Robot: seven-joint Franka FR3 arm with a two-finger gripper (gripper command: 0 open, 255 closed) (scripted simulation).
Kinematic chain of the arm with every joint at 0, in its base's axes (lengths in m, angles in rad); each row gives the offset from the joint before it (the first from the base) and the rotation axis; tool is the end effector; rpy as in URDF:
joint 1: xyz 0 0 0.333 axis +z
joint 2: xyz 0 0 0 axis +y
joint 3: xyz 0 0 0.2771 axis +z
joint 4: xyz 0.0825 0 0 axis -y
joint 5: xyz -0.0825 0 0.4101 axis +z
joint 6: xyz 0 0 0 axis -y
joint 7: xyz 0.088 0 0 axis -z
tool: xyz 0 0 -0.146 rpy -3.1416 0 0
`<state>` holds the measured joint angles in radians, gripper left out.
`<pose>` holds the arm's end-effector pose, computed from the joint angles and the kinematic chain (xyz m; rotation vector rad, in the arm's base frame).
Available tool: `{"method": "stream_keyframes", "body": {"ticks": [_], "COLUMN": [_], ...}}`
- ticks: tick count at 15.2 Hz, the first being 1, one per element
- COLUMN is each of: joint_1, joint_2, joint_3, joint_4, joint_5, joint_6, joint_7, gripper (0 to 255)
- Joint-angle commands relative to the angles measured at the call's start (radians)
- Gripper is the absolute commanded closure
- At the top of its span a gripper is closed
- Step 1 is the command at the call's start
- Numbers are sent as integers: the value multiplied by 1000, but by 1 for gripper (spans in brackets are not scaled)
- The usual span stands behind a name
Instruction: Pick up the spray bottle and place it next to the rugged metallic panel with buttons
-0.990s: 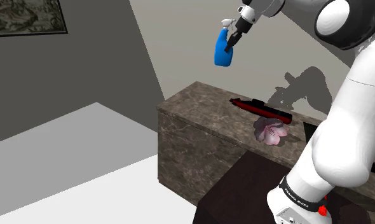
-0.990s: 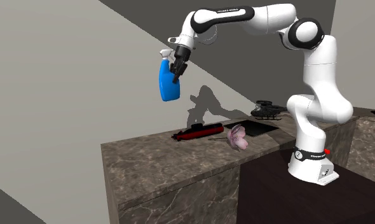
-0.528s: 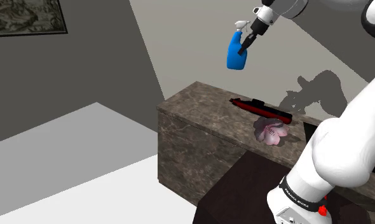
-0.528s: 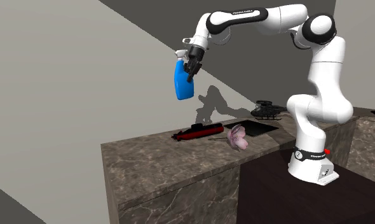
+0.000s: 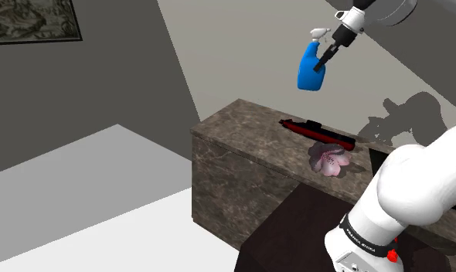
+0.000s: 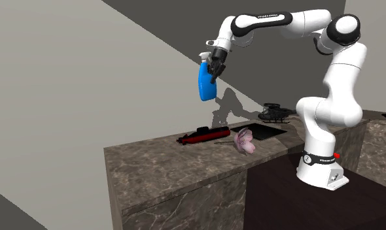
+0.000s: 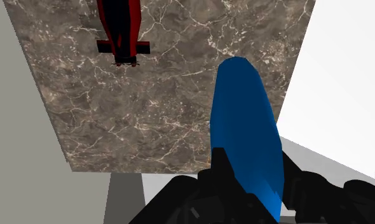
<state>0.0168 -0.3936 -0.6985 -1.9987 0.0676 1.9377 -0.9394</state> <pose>0.4006 -0.3537 0.5306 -3.0113 -0.3767 -0.6065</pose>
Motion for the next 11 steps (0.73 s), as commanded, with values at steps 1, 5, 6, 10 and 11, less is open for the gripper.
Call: {"method": "stream_keyframes", "body": {"ticks": [1,5,6,10,11], "joint_1": [-29,-91,-107,-168,-183], "joint_2": [-56,-162,-186,-273,-293], "joint_3": [1,-1,-3,-18,-23], "joint_4": [-36,-91,-102,-132,-137], "joint_5": [-32,-88,-101,-148,-159], "joint_6": [-16,-60,-73,-130,-145], "joint_7": [-12,-43,-52,-96,-109], "gripper": [255,255,255,255,255]}}
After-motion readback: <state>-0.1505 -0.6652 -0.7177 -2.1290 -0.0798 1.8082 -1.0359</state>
